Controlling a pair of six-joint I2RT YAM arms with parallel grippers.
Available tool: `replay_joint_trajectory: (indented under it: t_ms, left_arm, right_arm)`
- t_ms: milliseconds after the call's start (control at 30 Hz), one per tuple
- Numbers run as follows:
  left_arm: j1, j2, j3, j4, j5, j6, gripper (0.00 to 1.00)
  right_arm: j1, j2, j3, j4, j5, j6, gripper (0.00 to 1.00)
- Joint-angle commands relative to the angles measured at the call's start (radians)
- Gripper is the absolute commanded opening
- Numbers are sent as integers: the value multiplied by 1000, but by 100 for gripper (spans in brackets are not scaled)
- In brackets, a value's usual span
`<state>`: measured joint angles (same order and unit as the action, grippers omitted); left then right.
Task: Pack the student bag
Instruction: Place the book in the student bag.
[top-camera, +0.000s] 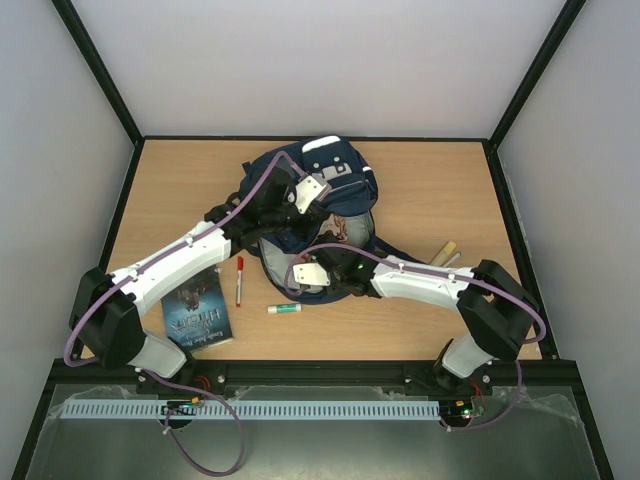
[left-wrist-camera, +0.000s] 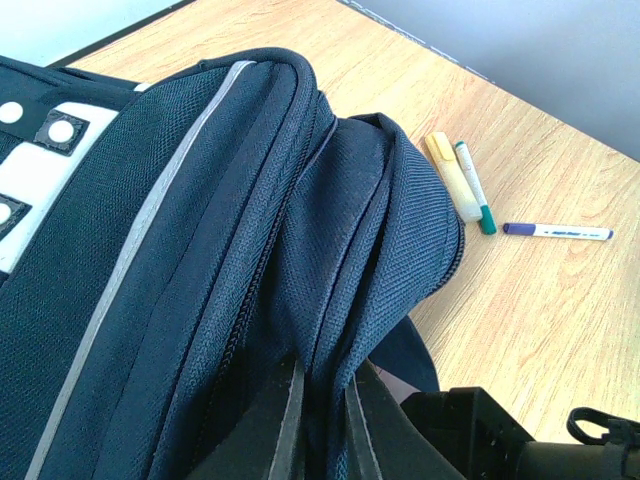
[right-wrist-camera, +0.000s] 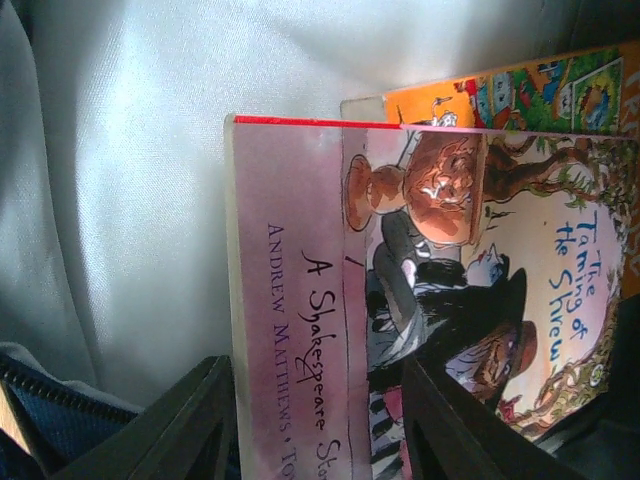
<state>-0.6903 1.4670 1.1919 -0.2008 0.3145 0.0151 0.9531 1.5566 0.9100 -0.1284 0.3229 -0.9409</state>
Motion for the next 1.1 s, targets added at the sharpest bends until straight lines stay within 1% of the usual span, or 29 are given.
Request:
replay_joint_trajectory:
  t_ms: [0,133,333,433,700,867,1067]
  left_arm:
    - [-2,-68,25,110,73,-1,3]
    - [-2,-71,25,110,73,-1,3]
    - [-2,-71,25,111,74,-1,3]
    - [-2,-71,25,110,72,-1,3]
    - [-2,-70,25,110,74,-1,3]
    - [0,-73,26,107,74,0,3]
    - [2,-72,27,107,76,-2,3]
  right_arm:
    - [-7,22,0,5,4,-36,49]
    - [-7,26,-22,37,29,-60,51]
    - [-7,27,-83,193,74,-164,44]
    - [-7,34,-98,241,69,-194,40]
    - [-7,52,-114,307,51,-260,23]
    - [-7,48,-148,374,35,-308,16]
    - [-7,51,-166,401,13,-353,12]
